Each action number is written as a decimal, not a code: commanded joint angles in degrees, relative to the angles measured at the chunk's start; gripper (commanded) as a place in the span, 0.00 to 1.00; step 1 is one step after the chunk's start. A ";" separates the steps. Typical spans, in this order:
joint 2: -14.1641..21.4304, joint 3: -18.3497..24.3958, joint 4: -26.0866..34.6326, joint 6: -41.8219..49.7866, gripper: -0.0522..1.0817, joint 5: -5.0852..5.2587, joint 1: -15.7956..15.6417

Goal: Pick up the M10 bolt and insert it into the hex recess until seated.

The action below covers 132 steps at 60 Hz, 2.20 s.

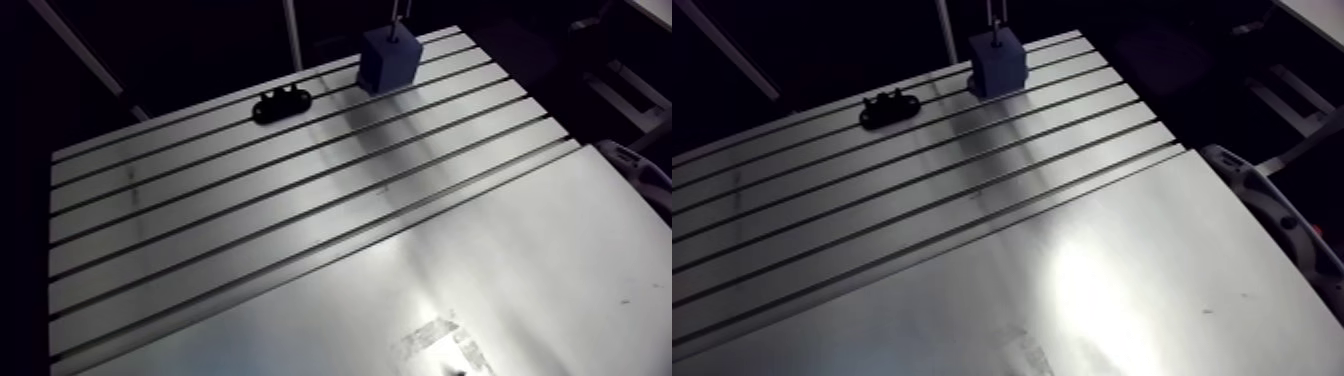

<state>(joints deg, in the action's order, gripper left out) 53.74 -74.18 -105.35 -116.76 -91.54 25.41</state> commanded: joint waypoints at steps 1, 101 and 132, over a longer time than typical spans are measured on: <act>-0.08 -0.21 0.01 0.00 0.89 0.09 0.00; 0.26 -0.03 1.77 -0.09 0.90 0.09 0.18; 0.26 0.23 1.51 -0.09 0.90 0.17 0.53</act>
<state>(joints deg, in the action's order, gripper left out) 54.00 -74.18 -103.80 -116.85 -91.38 25.90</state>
